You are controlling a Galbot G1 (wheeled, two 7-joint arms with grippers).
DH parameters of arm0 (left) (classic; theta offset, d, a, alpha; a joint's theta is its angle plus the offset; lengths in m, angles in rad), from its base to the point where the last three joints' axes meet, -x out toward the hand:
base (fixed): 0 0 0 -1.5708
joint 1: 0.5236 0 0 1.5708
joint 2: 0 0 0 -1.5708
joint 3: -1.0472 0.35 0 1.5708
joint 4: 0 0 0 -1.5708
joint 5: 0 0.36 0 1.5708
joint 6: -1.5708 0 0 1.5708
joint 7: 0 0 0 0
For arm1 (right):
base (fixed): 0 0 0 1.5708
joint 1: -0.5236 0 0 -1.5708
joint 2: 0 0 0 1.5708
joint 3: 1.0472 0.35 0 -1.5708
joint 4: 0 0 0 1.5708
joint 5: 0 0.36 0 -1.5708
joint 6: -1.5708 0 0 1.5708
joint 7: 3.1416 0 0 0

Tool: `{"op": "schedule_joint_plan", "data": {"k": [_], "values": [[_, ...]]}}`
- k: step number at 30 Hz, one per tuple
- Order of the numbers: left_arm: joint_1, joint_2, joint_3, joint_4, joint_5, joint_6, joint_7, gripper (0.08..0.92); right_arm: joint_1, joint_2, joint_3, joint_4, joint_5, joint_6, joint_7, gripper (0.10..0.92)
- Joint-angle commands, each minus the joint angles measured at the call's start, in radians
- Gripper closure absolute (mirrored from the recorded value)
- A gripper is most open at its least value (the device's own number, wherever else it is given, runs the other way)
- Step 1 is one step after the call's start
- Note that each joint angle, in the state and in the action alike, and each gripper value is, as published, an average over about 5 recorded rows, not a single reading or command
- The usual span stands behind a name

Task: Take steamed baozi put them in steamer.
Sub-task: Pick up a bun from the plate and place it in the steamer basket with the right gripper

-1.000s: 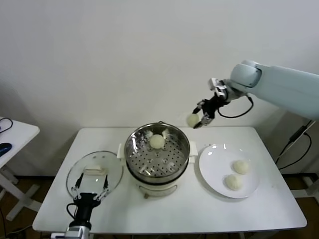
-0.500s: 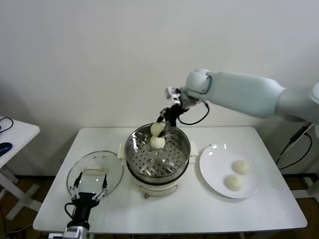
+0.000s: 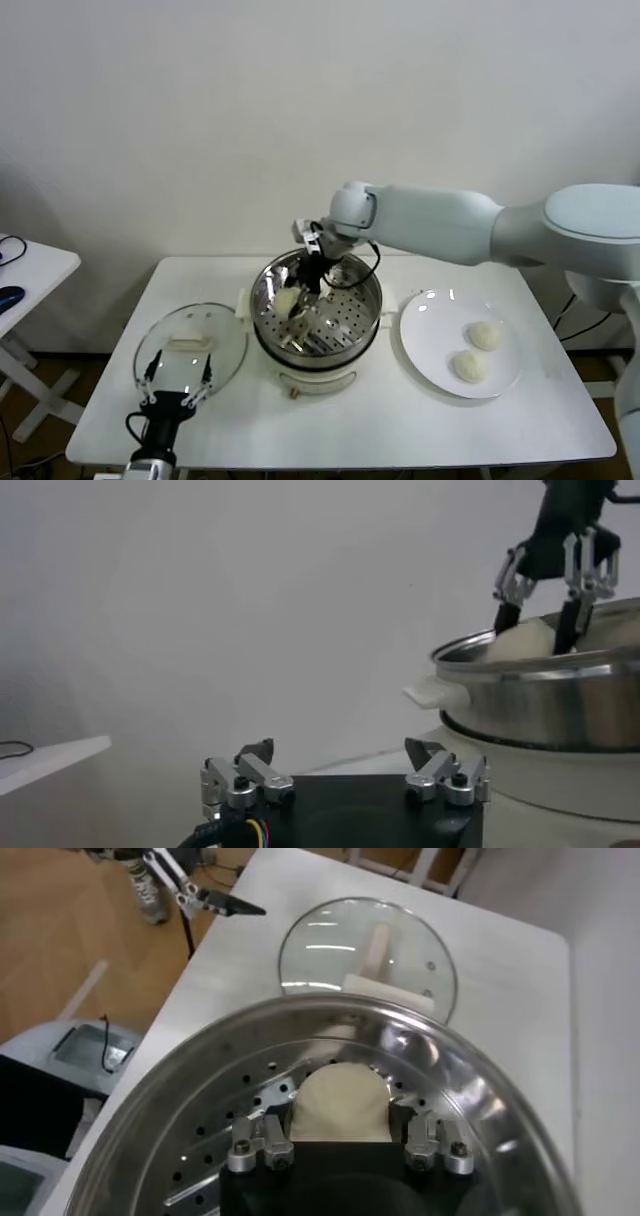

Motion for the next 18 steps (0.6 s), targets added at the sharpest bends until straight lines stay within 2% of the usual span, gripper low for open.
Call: {"op": "schedule_joint_plan", "data": {"k": [1,18], "values": [[0.000,-0.002,-0.001,0.001,-0.002,0.000,0.000,0.177,-0.028,0.028,-0.002,-0.008,-0.002,-0.001,0.004,0.402],[-0.003,-0.003,0.001,0.005,-0.002,0.000,0.001,0.177,-0.032,0.024,-0.005,-0.028,-0.020,0.002,-0.003,0.413]]}}
